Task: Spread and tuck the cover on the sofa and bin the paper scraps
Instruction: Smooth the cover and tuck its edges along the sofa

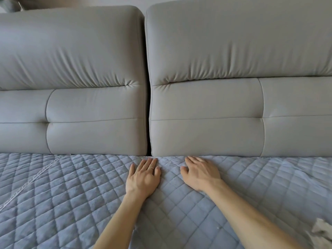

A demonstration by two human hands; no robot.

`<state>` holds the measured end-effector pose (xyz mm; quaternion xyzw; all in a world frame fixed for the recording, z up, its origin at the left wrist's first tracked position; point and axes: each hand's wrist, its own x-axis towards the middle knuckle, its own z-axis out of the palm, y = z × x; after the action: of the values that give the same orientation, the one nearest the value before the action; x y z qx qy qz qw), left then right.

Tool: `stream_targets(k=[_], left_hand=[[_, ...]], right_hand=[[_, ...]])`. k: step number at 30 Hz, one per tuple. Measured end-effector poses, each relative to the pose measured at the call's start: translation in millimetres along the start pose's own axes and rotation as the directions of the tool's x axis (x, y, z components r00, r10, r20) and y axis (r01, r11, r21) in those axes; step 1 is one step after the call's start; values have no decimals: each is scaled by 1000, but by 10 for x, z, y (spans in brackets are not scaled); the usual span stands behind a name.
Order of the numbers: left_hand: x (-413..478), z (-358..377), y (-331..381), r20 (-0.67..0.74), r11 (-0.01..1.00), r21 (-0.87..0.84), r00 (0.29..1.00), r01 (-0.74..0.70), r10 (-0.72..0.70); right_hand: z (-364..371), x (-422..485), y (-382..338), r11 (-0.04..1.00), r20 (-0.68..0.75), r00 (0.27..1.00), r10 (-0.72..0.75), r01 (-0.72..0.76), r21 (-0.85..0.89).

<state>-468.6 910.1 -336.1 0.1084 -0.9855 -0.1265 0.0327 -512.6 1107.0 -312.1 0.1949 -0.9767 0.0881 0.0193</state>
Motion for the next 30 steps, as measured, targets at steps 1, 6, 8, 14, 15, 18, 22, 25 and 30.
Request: stream_targets(k=[1,6,8,14,15,18,22,25,30], left_hand=[[-16,-19,20,-3,1000,4,1000,-8,8],[57,137,15,11,1000,27,1000,-2,2],[58,301,22,74,999,19,997,26,-27],[-674,309,-94,153,989,115,985,-93,75],[-772,191,-182,136,986,130,987,-102,85],[-978,-247,-536,69,985,158,996,-64,54],[-1435,-698,-1186,-17,984,131,993,118,-117],[-2024,-982,-1844,-82,948,96,951,305,-298],[-3050,-1090,-2412,-325,862,-251,801,440,-503]], right_hand=[[-58,18,17,1000,65,998,9,-8,-14],[57,173,60,996,152,987,55,-45,-72],[254,203,85,995,185,979,85,-73,-71],[381,-140,290,955,204,934,294,-276,-110],[279,-213,332,942,177,927,332,-316,-110],[-22,-439,273,920,203,899,389,-368,-132],[-138,-700,-542,981,238,953,189,-172,-90],[-24,-951,-1492,996,277,959,-63,45,71],[16,-1533,-2510,957,263,927,-266,222,185]])
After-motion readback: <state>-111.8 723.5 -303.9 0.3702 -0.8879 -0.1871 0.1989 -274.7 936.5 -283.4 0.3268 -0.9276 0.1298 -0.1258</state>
